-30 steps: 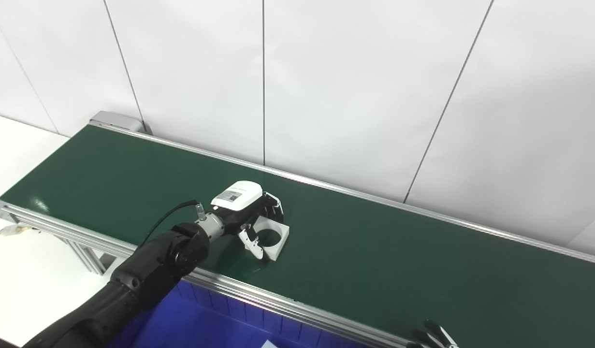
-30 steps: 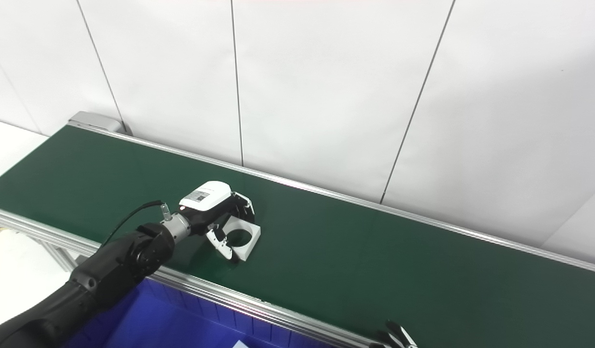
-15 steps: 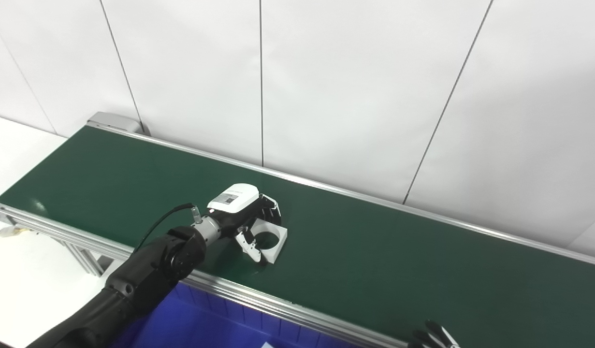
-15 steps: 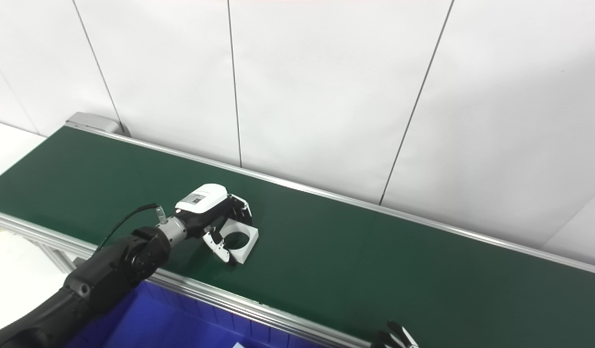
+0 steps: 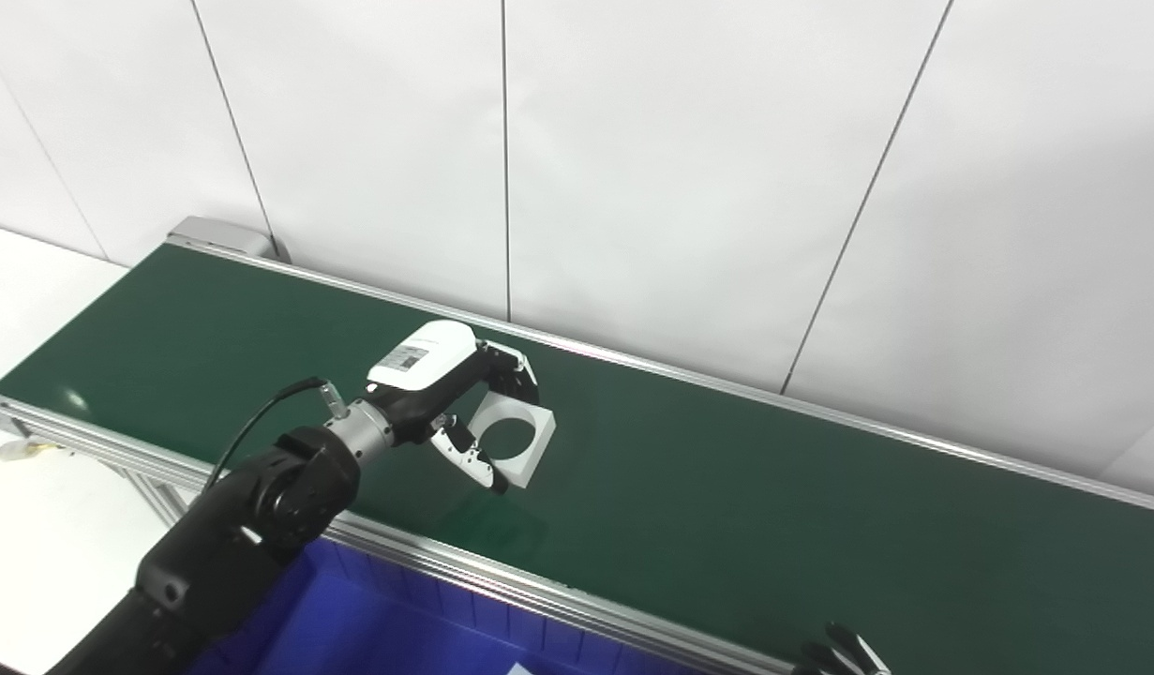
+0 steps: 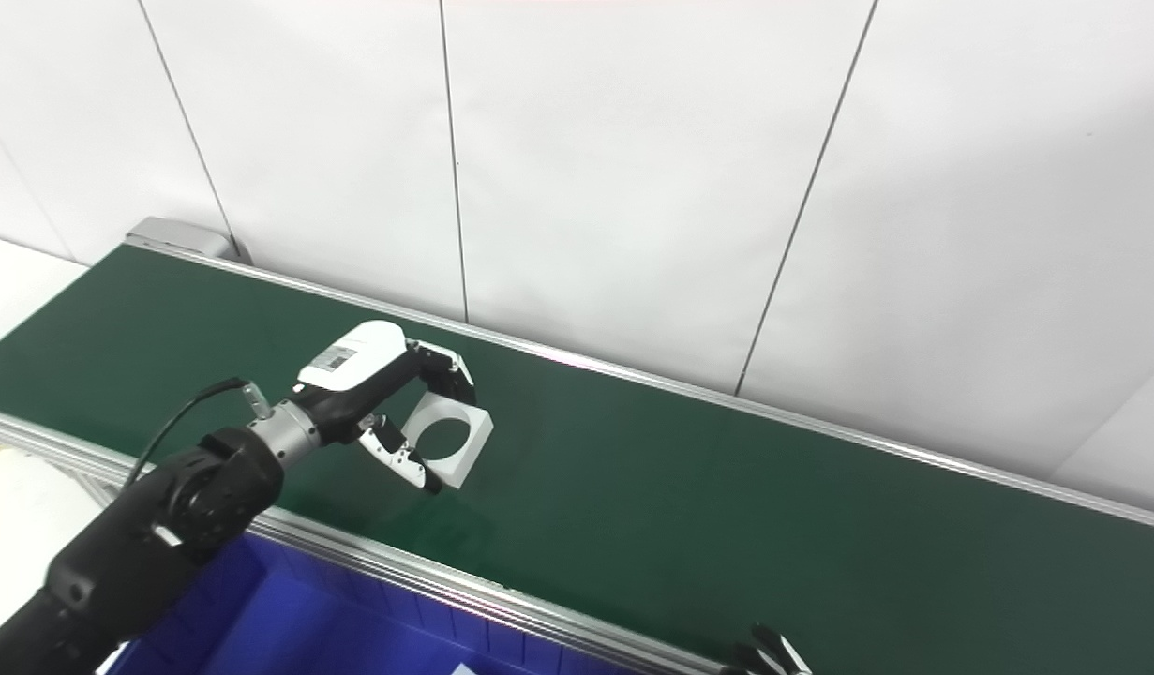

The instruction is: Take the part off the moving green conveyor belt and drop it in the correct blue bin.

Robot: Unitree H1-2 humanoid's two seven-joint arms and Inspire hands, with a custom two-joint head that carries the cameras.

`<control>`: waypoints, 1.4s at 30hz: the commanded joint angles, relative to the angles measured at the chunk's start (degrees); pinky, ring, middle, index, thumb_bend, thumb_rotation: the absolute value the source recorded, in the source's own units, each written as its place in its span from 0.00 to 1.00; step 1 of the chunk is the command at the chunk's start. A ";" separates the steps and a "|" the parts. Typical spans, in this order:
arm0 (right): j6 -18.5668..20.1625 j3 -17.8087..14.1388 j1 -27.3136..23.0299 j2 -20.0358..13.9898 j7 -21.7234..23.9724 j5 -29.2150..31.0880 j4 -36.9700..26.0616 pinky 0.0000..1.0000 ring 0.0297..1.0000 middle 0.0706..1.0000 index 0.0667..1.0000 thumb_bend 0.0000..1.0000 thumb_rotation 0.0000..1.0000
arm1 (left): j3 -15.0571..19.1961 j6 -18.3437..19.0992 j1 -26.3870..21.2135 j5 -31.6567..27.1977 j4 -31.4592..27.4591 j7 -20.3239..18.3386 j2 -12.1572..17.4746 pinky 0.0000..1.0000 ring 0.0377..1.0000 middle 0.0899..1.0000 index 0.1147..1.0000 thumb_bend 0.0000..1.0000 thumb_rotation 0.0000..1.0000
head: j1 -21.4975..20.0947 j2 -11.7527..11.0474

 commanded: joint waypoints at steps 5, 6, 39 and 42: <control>-3.46 -0.14 -0.32 0.16 0.10 0.25 -1.88 0.63 0.70 0.76 0.84 0.71 0.58 | 3.68 2.47 0.81 -2.24 -8.19 -1.39 0.88 0.65 0.55 0.43 0.44 0.52 0.00 | 0.16 0.18; -3.46 -0.16 -0.32 0.14 0.06 0.18 -1.92 0.63 0.70 0.76 0.84 0.71 0.58 | 4.02 2.74 1.22 -2.53 -9.29 -1.72 0.82 0.65 0.55 0.43 0.44 0.52 0.00 | 0.16 0.25; -2.01 -0.54 0.82 -0.17 0.72 2.00 -6.88 0.65 0.71 0.76 0.84 0.69 0.54 | 12.43 1.27 26.87 -13.61 -23.68 -4.60 -1.75 0.54 0.51 0.44 0.42 0.52 0.00 | -0.70 9.58; -0.81 -0.65 0.51 -0.35 0.90 2.41 -8.27 0.64 0.71 0.75 0.84 0.69 0.53 | 12.72 0.36 28.34 -14.40 -22.26 -4.63 -2.17 0.53 0.50 0.43 0.43 0.52 0.00 | -0.24 12.22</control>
